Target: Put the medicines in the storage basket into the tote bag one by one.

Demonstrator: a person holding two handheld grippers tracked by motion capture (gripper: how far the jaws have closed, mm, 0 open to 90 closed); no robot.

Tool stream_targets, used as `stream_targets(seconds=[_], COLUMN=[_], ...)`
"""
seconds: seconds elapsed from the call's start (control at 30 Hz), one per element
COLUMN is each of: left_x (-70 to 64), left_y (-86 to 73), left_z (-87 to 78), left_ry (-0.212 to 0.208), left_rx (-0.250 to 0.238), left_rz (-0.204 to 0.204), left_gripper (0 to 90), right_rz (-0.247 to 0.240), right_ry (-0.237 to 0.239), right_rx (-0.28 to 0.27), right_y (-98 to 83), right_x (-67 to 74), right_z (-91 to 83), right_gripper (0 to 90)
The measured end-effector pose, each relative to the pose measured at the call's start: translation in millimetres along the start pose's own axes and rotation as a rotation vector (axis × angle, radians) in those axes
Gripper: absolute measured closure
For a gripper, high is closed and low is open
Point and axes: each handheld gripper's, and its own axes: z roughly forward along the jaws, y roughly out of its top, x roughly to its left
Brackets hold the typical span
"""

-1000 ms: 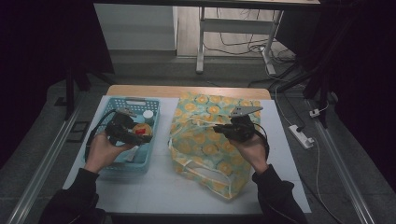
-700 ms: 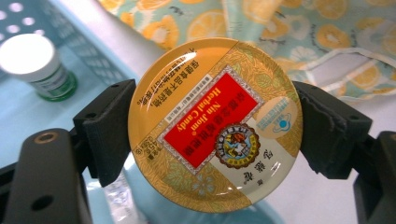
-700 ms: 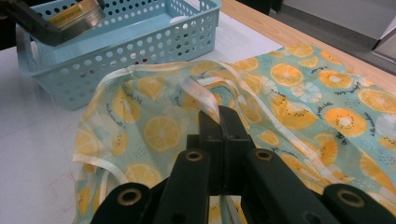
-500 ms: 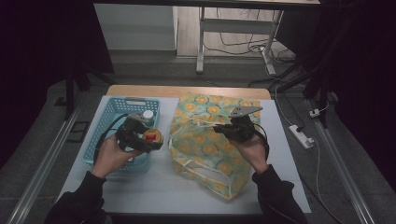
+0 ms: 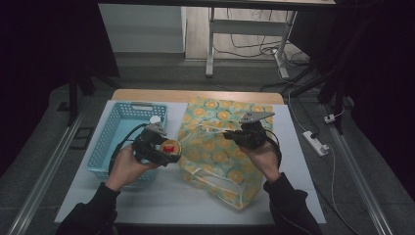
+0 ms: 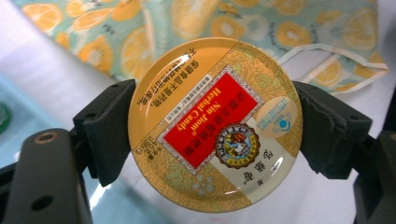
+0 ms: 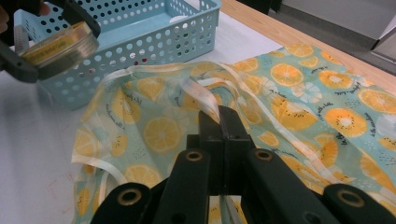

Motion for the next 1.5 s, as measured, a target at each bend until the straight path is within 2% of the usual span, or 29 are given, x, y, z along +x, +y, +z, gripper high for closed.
stream_targets(seconds=[0.43,0.67,1.0,1.5], left_x=[-12.0,-21.4,-30.7,-37.8], left_y=[10.5,20.4,34.8,50.6], left_z=[21.0,32.3,49.1,82.9], left_ry=[-0.036,-0.061,-0.074,-0.102], left_rx=[0.019,0.019,0.023,0.039], left_rz=[0.036,0.066,0.101,0.113], left_gripper=[20.2,20.2,20.2,20.2], right_rz=[0.008,0.002,0.008,0.006], right_ry=[-0.005,-0.003,-0.008,-0.011], right_rx=[-0.003,0.002,-0.002,-0.005], right_y=[-0.7,-0.1,-0.4,0.4], right_x=[-1.5,0.1,-0.9,-0.2], right_z=[-0.1,1.3,0.7,1.7], right_gripper=[90.0,90.0,90.0,90.0])
